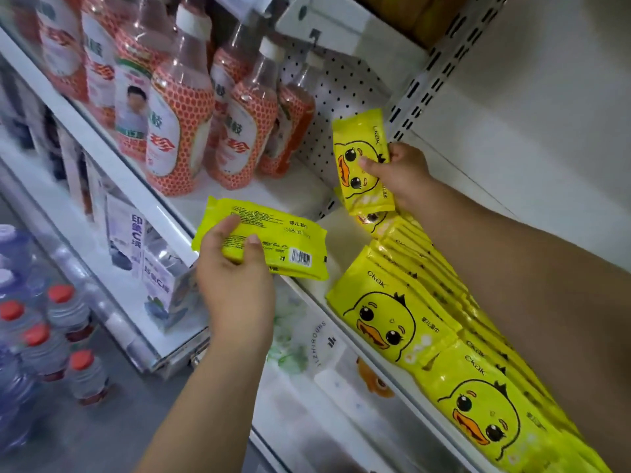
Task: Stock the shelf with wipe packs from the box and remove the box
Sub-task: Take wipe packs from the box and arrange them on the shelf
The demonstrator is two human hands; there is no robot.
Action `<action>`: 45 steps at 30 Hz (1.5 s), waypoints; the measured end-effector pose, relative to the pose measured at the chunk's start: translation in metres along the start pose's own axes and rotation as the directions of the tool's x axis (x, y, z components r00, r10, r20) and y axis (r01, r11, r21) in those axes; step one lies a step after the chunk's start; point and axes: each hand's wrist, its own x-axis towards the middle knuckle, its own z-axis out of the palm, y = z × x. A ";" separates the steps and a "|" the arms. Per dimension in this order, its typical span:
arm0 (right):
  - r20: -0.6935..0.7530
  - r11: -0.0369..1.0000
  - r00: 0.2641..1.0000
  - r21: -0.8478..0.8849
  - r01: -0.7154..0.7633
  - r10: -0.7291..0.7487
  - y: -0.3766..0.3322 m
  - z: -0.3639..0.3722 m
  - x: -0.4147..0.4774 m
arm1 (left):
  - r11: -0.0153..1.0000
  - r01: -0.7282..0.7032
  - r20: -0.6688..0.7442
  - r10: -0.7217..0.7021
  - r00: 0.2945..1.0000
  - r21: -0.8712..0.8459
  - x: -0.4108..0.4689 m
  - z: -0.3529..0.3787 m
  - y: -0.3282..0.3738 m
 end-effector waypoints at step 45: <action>0.330 0.992 0.938 0.099 0.082 -0.110 -0.033 -0.005 -0.134 | 0.976 -0.060 0.225 0.012 0.974 0.207 -0.018 -0.002 0.014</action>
